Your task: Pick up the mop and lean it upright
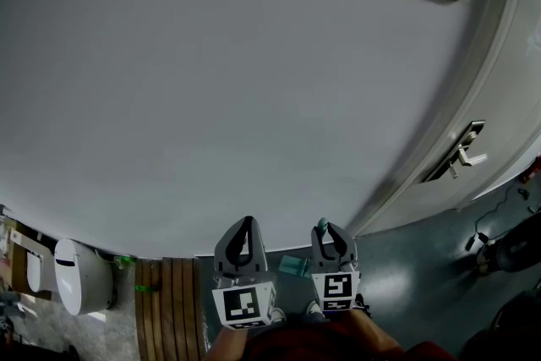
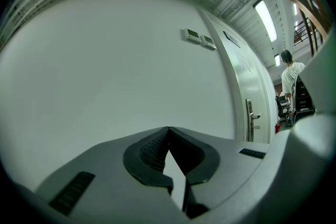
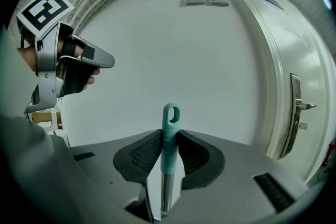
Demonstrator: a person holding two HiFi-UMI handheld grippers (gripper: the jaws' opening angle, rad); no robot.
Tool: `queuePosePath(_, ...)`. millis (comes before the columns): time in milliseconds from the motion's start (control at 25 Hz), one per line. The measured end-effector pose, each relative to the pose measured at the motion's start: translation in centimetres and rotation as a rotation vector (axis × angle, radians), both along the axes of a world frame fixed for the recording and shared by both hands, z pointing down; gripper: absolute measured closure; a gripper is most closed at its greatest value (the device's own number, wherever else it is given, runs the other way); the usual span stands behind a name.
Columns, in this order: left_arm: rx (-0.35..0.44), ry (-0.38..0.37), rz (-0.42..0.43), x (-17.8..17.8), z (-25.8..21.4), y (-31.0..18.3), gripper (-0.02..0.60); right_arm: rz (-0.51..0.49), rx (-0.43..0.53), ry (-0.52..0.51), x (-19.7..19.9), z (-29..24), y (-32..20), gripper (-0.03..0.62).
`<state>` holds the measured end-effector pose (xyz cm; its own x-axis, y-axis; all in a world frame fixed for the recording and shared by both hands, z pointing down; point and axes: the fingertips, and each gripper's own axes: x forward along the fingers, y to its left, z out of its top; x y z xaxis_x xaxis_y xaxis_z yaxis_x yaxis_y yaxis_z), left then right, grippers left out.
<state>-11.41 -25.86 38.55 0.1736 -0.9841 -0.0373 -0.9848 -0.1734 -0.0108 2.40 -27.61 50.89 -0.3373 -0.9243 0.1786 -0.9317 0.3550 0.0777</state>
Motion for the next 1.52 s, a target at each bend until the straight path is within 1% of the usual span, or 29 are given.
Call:
queuePosePath(120, -0.008, -0.02, -0.004, -0.1, 0.3, 0.1, 0.568, 0.001, -0.006, -0.003, 0.1, 0.0, 0.0, 0.484)
queuePosePath(360, 0.003, 0.0, -0.001, 0.0, -0.2, 0.1, 0.568, 0.01, -0.013, -0.013, 0.4, -0.1, -0.1, 0.487)
queuePosePath(520, -0.007, -0.021, -0.006, -0.2, 0.2, 0.1, 0.568, 0.008, -0.022, -0.018, 0.6, -0.3, 0.0, 0.487)
queuePosePath(720, 0.007, 0.012, 0.004, 0.1, -0.2, 0.2, 0.568, 0.013, -0.01, -0.028, 1.0, -1.2, 0.3, 0.488)
queuePosePath(920, 0.012, 0.009, 0.006, 0.3, -0.3, 0.2, 0.568, 0.003, 0.031, -0.043, 1.0, -3.6, 0.6, 0.488)
queuePosePath(1040, 0.011, -0.011, 0.002, 0.2, -0.2, 0.1, 0.568, -0.005, 0.064, -0.055, 1.1, -5.5, 0.7, 0.488)
queuePosePath(1160, 0.023, 0.004, 0.008, 0.4, -0.8, 0.2, 0.568, -0.012, 0.108, -0.064, 1.2, -7.6, 1.2, 0.488)
queuePosePath(1400, 0.039, -0.014, 0.011, 0.6, -1.8, 0.6, 0.568, -0.043, 0.209, -0.099, 1.5, -12.7, 2.1, 0.488)
queuePosePath(1520, 0.059, 0.024, 0.018, 0.9, -2.7, 0.9, 0.568, -0.05, 0.252, -0.116, 1.6, -14.8, 2.8, 0.488)
